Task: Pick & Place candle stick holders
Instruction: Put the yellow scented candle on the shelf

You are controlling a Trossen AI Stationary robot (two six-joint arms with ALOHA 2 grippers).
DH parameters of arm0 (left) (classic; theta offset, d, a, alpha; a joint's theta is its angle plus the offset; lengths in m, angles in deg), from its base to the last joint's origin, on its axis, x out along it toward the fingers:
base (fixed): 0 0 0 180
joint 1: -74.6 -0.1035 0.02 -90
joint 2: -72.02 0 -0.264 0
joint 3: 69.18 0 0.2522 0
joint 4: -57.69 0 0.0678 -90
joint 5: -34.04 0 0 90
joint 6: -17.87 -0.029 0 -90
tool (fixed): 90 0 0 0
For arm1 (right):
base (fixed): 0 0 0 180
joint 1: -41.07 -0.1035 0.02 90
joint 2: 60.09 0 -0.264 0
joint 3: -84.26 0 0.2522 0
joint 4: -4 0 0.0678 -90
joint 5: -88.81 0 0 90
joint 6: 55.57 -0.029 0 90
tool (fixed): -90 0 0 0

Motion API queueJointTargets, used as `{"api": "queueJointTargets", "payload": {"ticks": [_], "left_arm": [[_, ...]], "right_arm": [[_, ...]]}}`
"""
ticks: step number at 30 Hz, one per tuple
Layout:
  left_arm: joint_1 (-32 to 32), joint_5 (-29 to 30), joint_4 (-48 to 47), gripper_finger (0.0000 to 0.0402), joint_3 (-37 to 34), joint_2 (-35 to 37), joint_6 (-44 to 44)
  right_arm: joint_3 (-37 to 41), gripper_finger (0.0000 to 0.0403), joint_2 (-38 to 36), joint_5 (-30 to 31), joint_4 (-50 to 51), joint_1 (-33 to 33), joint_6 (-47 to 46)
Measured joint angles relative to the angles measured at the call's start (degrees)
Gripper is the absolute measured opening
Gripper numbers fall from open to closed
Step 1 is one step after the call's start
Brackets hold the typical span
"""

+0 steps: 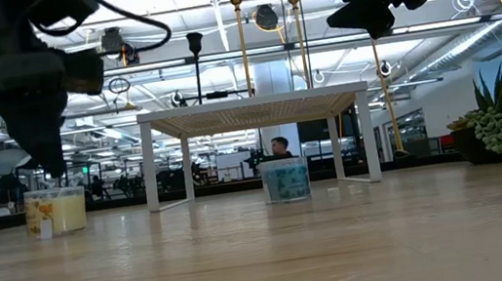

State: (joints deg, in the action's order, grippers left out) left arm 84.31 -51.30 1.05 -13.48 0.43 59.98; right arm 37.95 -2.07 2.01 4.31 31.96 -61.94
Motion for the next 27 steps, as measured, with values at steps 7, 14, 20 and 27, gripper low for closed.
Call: {"api": "queueJointTargets", "payload": {"ticks": [7,14,20,27], "left_arm": [[0.0,1.0,4.3,0.0157,-2.9,0.0,-0.8],[0.0,1.0,8.1,0.0121,-6.2,0.0,1.5],[0.0,0.1,10.2,0.0115,-7.6,0.1,1.9],[-0.8,-0.4,10.3,0.0039,-7.6,0.1,2.2]], "right_arm": [[0.0,0.0226,0.0,0.0,0.0,0.0,0.0],[0.0,0.0226,0.0,0.0,0.0,0.0,0.0],[0.0,0.0226,0.0,0.0,0.0,0.0,0.0],[0.0,0.0226,0.0,0.0,0.0,0.0,0.0]]}}
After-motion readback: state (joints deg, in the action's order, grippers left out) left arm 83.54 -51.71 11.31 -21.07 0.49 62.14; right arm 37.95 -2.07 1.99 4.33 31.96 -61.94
